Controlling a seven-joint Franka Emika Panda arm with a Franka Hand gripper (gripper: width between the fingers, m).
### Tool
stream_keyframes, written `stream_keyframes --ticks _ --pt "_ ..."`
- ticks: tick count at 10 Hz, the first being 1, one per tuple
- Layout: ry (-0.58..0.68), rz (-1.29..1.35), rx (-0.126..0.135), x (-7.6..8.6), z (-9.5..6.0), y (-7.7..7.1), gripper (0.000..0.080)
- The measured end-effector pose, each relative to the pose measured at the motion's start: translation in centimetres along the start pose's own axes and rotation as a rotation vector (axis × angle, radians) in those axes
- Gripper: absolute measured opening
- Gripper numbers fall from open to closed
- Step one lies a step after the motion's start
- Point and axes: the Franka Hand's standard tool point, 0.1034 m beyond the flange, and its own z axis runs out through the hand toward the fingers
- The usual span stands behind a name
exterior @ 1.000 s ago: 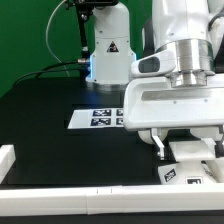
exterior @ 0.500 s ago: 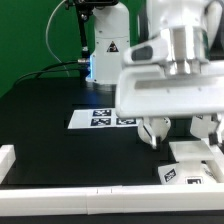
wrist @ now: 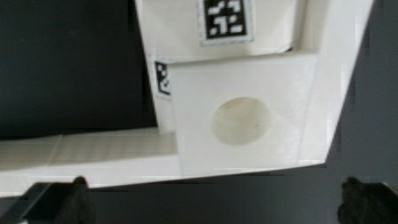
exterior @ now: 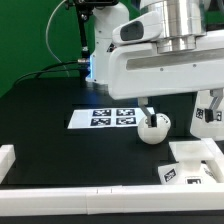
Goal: Assemble lamp
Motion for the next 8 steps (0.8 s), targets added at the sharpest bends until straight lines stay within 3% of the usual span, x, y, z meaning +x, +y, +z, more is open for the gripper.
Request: stream_keyframes --ticks 3,4,7,8 --pt "-0.188 0.015 0.016 -1.0 -0.1 0.3 0.0698" --pt "-0.334 0.056 0.013 -2.8 -0.5 1.9 0.0698" --pt "-0.691 0.232 -0.041 -6.1 -1.7 4.2 0.0698" --pt "-0.757 0.254 -0.044 -6.1 -1.3 4.8 0.0698"
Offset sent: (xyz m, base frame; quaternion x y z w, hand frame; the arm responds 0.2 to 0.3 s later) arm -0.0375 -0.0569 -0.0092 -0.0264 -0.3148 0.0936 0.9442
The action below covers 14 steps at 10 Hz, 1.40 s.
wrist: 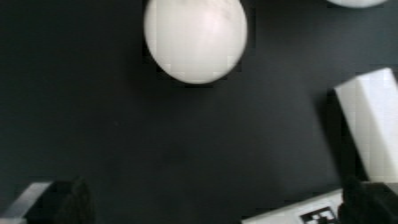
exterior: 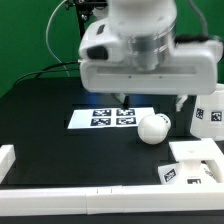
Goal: Assemble lamp
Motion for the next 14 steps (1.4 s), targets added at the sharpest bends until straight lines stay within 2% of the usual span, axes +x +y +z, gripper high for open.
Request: stream_keyframes --ticks 2,4,5,6,8,12,13,14 --pt "-0.136 0.007 -0.02 -0.2 0.2 0.6 0.0698" --pt "-0.143 0.012 -0.02 0.1 0.5 0.7 0.0698" --pt "-0.206 0.081 0.057 -0.6 1.4 0.9 0.0698" --pt "-0.233 0.112 0.106 -0.8 2.0 1.2 0.0698" --pt "-0.262 0.138 0.174 -1.3 2.2 0.8 0.0698" --pt "-0.264 0.143 0.175 -1.2 2.3 1.1 0.0698" --pt "-0.291 0.162 0.2 -1.4 3.3 1.3 0.0698" --pt "-0.322 0.178 0.211 -1.8 4.6 1.5 0.0698"
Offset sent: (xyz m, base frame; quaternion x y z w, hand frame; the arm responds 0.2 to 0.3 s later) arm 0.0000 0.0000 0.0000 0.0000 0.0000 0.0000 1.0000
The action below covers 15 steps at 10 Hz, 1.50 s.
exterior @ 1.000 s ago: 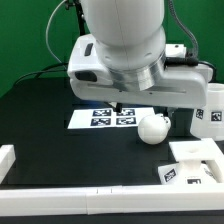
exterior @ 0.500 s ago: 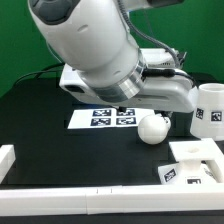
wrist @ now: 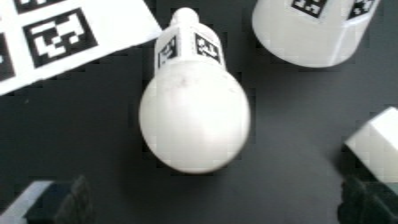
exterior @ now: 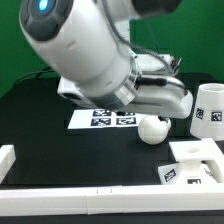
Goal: Assemble lamp
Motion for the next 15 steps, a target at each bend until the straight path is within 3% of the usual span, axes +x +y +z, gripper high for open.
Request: stream_keyframes --ticks 1,2,5,6,7,9,15 --pt "-0.035 0.006 0.001 -0.4 1.6 0.1 0.0698" --pt "-0.043 0.007 -0.005 -0.5 2.0 0.2 0.0698" --pt "-0.04 0.01 -0.002 -0.4 1.9 0.3 0.0698" --pt "-0.049 0.019 0.007 -0.4 2.1 0.5 0.0698" --pt "-0.096 0.064 0.044 -0.2 3.5 1.1 0.0698" --pt "-0.129 0.096 0.049 0.1 5.0 1.7 0.0698" --pt "-0.13 0.104 0.028 0.0 6.9 1.6 0.0698"
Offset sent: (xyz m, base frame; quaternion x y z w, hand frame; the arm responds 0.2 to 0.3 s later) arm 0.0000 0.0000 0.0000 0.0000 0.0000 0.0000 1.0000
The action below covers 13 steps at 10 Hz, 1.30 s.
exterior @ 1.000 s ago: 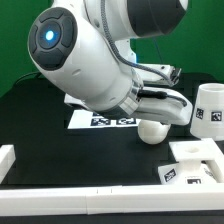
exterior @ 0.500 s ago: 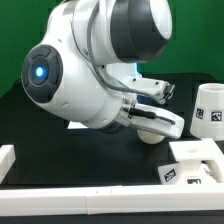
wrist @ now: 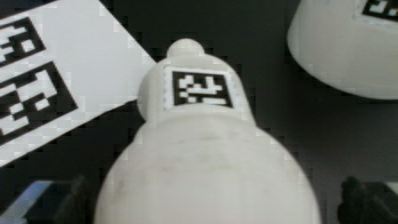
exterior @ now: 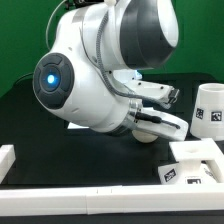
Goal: Assemble lamp
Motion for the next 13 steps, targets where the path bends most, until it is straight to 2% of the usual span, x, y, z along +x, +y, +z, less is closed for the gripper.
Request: stream_keyframes --ticks 1,5,6,10,11,12,13 --pt "0.005 -0.002 -0.01 0.1 0.1 0.1 0.0698" --pt "0.005 0.001 -0.005 0.2 -0.1 0.3 0.0698" --pt "0.005 0.001 -0.005 0.2 -0.1 0.3 0.0571" --pt "0.028 -0.003 0.0 0.3 -0.5 0.0 0.0571" --pt "0.018 -0.017 0.002 -0.8 -1.9 -0.2 0.0571" --pt "0.041 -0.035 0.02 -1.8 -4.4 -0.6 0.0571" --pt "0.119 -0.061 0.042 -2.7 -7.4 -1.2 0.0573"
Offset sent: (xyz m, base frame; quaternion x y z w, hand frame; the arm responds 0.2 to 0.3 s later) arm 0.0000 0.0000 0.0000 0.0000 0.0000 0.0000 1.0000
